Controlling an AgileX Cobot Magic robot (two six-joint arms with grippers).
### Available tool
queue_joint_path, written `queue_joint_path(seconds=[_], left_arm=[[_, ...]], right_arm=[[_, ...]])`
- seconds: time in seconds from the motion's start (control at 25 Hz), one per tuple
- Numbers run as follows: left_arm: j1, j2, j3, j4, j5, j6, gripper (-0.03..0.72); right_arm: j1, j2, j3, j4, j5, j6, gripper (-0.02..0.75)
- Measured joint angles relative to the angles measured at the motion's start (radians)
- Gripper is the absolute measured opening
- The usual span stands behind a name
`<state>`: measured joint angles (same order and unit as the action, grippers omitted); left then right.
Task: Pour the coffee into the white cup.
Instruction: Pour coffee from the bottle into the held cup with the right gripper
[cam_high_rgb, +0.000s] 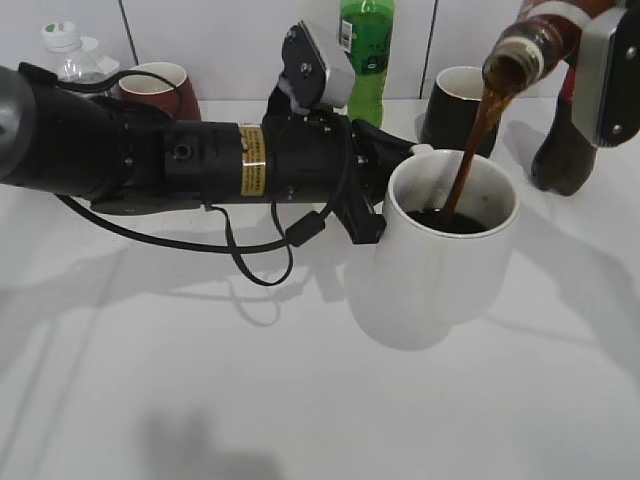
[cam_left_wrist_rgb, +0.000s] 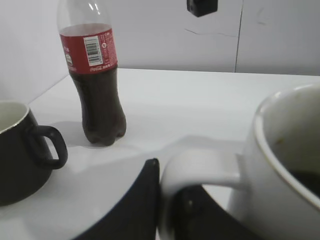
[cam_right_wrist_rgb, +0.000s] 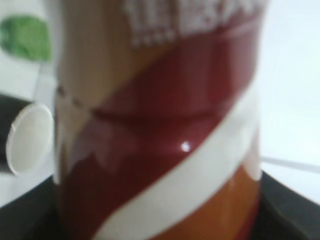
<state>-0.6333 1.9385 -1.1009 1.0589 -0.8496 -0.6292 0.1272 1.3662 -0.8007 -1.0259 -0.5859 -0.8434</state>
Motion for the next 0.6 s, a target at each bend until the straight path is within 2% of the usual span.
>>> queue_joint_path(seconds=[0.12, 0.6], left_arm=[[0.000, 0.000, 0.000, -0.028, 0.000, 0.000, 0.042], [0.012, 0.000, 0.000, -0.174, 0.037, 0.019, 0.042]], right_arm=[[0.000, 0.000, 0.000, 0.003, -0.002, 0.115, 0.528], [0.000, 0.000, 0.000, 0.003, -0.010, 0.807, 0.528]])
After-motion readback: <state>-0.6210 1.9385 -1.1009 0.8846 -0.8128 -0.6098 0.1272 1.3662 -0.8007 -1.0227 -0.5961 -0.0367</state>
